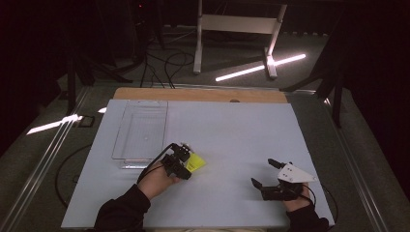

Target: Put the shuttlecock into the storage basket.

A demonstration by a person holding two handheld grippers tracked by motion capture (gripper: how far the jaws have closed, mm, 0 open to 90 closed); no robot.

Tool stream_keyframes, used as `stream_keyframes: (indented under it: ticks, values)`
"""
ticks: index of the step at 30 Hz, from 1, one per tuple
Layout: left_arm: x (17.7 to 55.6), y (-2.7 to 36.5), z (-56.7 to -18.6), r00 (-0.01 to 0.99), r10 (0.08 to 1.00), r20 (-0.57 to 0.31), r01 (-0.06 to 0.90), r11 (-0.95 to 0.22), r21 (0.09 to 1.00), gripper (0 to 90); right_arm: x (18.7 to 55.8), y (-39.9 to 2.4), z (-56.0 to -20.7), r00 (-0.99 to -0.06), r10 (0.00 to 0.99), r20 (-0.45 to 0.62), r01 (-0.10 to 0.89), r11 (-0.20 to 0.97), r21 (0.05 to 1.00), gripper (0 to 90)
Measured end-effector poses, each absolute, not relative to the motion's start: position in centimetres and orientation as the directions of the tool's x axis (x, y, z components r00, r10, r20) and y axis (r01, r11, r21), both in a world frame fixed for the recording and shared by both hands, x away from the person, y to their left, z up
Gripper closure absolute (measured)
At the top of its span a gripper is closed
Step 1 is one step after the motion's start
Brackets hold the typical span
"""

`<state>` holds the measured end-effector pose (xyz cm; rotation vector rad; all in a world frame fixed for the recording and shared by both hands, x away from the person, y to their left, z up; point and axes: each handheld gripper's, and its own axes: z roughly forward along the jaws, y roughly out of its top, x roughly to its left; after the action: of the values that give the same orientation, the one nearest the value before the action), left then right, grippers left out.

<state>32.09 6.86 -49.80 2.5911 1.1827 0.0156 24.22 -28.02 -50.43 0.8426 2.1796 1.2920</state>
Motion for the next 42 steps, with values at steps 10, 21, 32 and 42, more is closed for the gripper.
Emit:
stream_keyframes:
  ticks: [10,21,32,42]
  values:
    - [32.2,6.8,-50.0,0.682,0.726,-0.089,0.721,-0.647,0.249,65.2,24.2,-28.0,-50.5,-0.703,0.706,-0.083,0.267,0.371,0.889,8.9]
    - [32.4,7.0,-49.1,0.725,0.680,-0.106,0.682,-0.689,0.247,66.1,24.3,-28.0,-50.5,-0.703,0.706,-0.084,0.268,0.372,0.889,8.9]
    - [32.6,7.1,-46.4,0.766,0.629,-0.130,0.638,-0.721,0.270,66.2,24.3,-28.0,-50.5,-0.702,0.707,-0.083,0.269,0.371,0.889,8.9]
    - [32.4,7.1,-44.2,0.832,0.539,-0.131,0.553,-0.791,0.261,66.2,24.3,-28.0,-50.5,-0.702,0.708,-0.082,0.271,0.372,0.888,8.9]
